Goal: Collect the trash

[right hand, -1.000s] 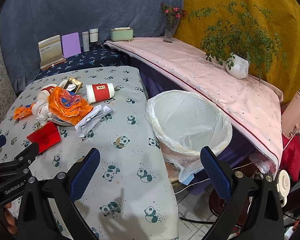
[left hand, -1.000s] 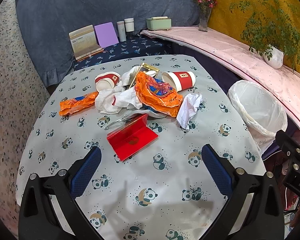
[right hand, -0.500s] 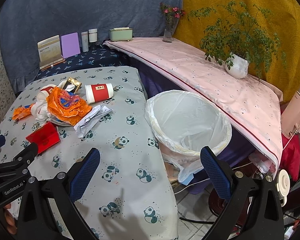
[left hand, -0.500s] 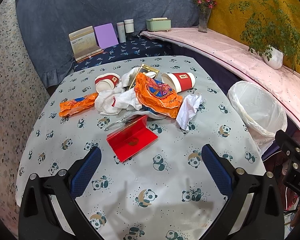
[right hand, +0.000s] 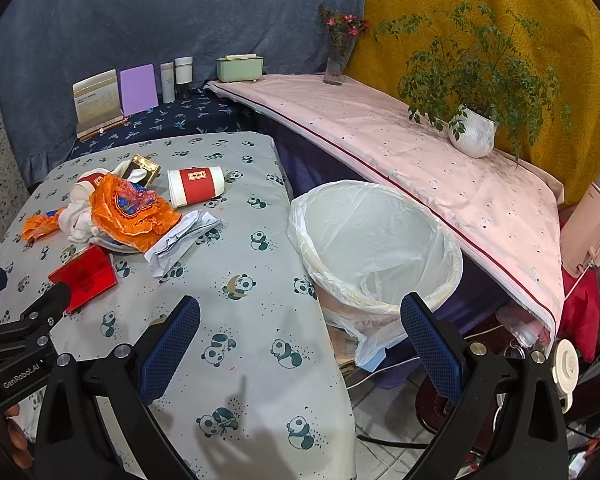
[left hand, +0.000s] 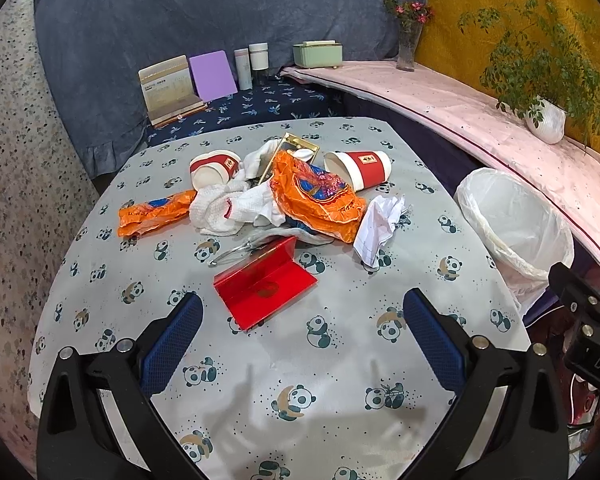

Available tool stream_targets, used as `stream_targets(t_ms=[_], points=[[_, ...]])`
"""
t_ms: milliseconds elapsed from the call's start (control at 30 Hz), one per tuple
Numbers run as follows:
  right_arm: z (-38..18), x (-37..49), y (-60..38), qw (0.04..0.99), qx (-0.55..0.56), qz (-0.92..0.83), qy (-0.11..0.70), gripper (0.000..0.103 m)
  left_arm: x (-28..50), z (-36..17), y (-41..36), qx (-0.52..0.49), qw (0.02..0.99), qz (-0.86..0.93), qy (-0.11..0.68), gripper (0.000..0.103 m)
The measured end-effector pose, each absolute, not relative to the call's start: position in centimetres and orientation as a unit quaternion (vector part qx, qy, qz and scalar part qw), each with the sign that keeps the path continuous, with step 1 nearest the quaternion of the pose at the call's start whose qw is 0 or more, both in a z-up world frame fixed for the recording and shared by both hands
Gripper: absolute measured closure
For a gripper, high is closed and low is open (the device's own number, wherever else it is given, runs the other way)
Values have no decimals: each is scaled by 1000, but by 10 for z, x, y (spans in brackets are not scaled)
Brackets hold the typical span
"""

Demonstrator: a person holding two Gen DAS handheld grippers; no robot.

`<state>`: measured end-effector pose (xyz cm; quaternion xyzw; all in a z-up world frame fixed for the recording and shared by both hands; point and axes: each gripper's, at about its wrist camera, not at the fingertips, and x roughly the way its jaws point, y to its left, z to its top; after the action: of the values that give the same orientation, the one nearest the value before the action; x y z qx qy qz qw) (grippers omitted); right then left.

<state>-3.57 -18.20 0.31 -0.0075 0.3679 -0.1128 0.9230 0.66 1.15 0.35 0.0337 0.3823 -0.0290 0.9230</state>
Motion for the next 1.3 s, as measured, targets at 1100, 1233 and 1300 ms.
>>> stream_targets(t_ms=[1100,1233,1300], points=[[-40,45,-132,920,2,-65,386,7,74,-72,95,20,906,-29,421,8],[-49,61,-120,918,-3,-56,392,7,86,-77,91,29,906,-43,421,20],[-53,68,-116,917,-3,-52,396,7,91,-81,88,33,902,-54,427,34]])
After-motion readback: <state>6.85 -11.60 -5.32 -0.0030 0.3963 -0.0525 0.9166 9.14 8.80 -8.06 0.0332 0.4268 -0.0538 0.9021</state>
